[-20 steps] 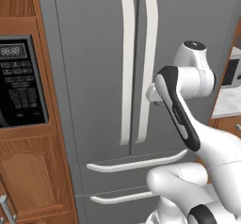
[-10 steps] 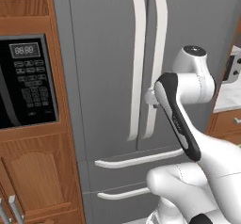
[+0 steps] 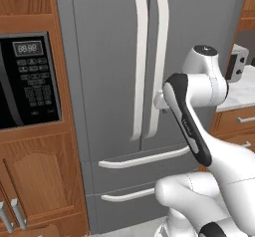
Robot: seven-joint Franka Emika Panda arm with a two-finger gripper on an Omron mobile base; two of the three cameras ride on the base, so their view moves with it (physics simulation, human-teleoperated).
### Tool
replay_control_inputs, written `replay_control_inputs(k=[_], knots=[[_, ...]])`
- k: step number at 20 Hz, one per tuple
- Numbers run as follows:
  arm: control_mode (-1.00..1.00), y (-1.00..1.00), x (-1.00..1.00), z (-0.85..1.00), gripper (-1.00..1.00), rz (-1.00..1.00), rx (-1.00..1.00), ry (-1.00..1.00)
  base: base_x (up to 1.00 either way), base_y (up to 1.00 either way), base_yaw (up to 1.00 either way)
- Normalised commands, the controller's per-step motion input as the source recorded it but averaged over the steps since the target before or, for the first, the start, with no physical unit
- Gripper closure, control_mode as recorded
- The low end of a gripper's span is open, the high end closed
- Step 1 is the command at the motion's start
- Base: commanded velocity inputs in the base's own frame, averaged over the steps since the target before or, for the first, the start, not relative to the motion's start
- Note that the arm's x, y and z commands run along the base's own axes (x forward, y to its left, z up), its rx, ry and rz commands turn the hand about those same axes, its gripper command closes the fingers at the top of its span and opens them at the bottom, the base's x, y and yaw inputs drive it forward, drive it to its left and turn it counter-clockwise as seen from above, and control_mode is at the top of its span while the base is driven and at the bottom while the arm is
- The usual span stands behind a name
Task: Open the fridge, grab two sodas, and place both sodas inside the bowl with ice on the dining counter.
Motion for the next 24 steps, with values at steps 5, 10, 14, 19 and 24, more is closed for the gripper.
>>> replay_control_inputs(k=[5, 10, 14, 19, 24], knots=[[1.00, 0.00, 0.00, 0.00, -1.00, 0.00, 0.00, 0.00, -0.22, 0.11, 0.04], [1.00, 0.00, 0.00, 0.00, -1.00, 0.00, 0.00, 0.00, -0.11, 0.01, 0.05], [-1.00, -0.10, 0.00, 0.00, -1.00, 0.02, 0.00, -0.21, 0.00, 0.00, 0.00], [-1.00, -0.08, 0.08, 0.10, -1.00, 0.03, -0.06, -0.29, 0.00, 0.00, 0.00], [-1.00, -0.08, 0.53, 0.41, -1.00, 0.00, -0.05, -0.11, 0.00, 0.00, 0.00]])
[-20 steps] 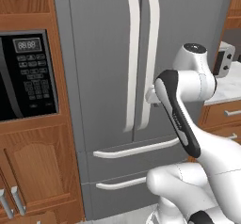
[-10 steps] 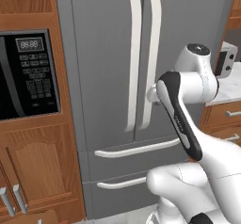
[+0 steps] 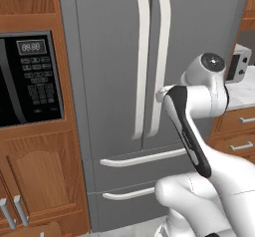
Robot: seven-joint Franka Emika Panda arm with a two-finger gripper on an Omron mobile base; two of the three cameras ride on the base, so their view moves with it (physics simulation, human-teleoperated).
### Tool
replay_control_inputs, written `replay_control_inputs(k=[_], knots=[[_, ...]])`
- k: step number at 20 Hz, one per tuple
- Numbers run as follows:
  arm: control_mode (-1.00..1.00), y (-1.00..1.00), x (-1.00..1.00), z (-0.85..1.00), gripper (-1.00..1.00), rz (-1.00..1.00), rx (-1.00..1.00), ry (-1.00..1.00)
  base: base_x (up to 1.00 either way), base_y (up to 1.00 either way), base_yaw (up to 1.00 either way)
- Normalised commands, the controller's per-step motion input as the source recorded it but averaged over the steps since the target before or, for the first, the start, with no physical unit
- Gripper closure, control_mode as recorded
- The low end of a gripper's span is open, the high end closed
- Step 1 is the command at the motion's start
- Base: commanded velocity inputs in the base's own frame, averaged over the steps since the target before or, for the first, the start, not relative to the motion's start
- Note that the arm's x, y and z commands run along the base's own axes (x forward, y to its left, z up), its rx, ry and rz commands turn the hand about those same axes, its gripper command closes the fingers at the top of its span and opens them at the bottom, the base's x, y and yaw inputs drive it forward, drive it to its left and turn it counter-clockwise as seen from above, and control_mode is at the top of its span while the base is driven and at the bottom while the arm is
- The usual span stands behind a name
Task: Open the fridge, grab two sodas, and place both sodas inside the bowl with ice on the dining counter.
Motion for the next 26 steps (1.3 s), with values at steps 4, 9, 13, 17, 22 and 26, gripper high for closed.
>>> replay_control_inputs(k=[4, 9, 13, 17, 22, 26], knots=[[-1.00, -0.10, 0.55, 0.44, -1.00, 0.01, 0.00, -0.01, 0.00, 0.00, 0.00], [-1.00, -0.04, 0.37, 0.31, -1.00, 0.02, 0.00, 0.00, 0.00, 0.00, 0.00], [-1.00, 0.04, 0.29, 0.05, -1.00, 0.01, -0.01, -0.02, 0.00, 0.00, 0.00], [-1.00, 0.02, 0.40, 0.00, -1.00, 0.02, 0.00, 0.00, 0.00, 0.00, 0.00], [-1.00, 0.00, 0.43, 0.00, -1.00, 0.02, 0.00, 0.00, 0.00, 0.00, 0.00], [-1.00, 0.00, 0.44, -0.06, -1.00, 0.02, -0.01, 0.00, 0.00, 0.00, 0.00]])
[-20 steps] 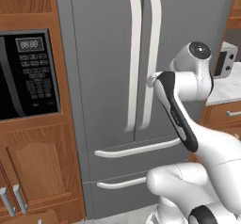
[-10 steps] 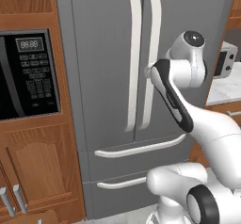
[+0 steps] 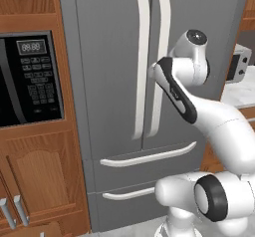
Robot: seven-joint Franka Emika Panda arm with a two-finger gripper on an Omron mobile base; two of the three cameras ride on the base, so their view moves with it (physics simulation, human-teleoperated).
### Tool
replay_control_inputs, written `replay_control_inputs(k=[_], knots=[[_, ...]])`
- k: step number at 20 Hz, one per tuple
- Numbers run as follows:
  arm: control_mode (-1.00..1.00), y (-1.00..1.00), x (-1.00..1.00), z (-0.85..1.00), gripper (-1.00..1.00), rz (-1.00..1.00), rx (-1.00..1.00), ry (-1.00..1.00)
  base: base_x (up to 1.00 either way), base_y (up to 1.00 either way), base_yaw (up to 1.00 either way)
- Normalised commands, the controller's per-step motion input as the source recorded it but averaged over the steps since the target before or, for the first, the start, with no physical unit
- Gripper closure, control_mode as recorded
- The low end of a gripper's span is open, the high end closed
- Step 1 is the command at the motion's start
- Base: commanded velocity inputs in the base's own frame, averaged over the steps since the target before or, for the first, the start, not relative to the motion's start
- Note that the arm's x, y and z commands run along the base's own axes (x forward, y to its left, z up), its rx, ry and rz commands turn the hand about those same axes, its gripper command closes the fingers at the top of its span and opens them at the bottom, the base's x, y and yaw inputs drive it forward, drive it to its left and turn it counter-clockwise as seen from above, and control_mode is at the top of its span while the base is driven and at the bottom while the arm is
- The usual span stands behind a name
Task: Open the fridge, grab two sodas, and place both sodas inside the bowl with ice on the dining counter.
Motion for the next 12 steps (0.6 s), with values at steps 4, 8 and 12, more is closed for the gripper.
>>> replay_control_inputs(k=[4, 8, 12], knots=[[-1.00, 0.01, 0.46, -0.08, -1.00, 0.03, 0.00, 0.00, 0.00, 0.00, 0.00], [-1.00, 0.03, 0.56, -0.12, -1.00, 0.03, 0.00, 0.00, 0.00, 0.00, 0.00], [-1.00, 0.04, 0.58, -0.12, -1.00, 0.03, 0.00, 0.00, 0.00, 0.00, 0.00]])
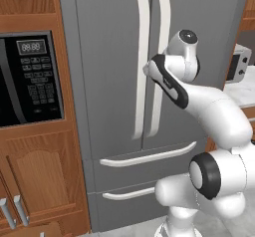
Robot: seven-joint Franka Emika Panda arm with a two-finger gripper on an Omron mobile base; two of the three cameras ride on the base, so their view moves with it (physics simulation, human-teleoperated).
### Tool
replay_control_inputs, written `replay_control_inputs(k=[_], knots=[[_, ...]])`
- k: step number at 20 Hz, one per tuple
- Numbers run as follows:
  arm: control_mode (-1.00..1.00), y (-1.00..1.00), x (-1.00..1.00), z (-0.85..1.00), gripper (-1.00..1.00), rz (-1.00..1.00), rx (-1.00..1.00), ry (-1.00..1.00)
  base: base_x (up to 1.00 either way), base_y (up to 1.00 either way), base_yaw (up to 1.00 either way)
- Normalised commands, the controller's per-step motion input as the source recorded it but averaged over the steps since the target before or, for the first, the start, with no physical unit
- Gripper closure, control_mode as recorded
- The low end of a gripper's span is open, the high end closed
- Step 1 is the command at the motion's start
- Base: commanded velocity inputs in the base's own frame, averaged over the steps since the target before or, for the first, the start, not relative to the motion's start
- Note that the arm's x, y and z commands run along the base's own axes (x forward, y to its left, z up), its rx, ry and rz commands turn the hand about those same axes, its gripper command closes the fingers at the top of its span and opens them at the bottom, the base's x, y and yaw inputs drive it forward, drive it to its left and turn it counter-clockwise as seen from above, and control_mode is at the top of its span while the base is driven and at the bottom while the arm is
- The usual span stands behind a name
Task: Open the fridge, grab two sodas, and place both sodas inside the bowl with ice on the dining counter.
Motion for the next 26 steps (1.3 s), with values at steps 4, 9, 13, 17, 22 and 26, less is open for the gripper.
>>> replay_control_inputs(k=[4, 9, 13, 17, 22, 26], knots=[[-1.00, 0.06, 0.55, -0.14, -1.00, 0.04, 0.00, 0.00, 0.00, 0.00, 0.00], [-1.00, 0.10, 0.53, -0.14, 1.00, 0.03, 0.00, 0.00, 0.00, 0.00, 0.00], [-1.00, 0.00, 0.26, -0.15, 1.00, 0.01, 0.00, 0.00, 0.00, 0.00, 0.00], [-1.00, 0.00, 0.01, -0.09, 1.00, 0.00, -0.01, 0.00, 0.00, 0.00, 0.00], [-1.00, -0.29, -0.65, 0.00, 1.00, -0.08, 0.00, 0.00, 0.00, 0.00, 0.00], [-1.00, -0.63, -1.00, 0.00, 1.00, -0.22, 0.06, 0.07, 0.00, 0.00, 0.00]])
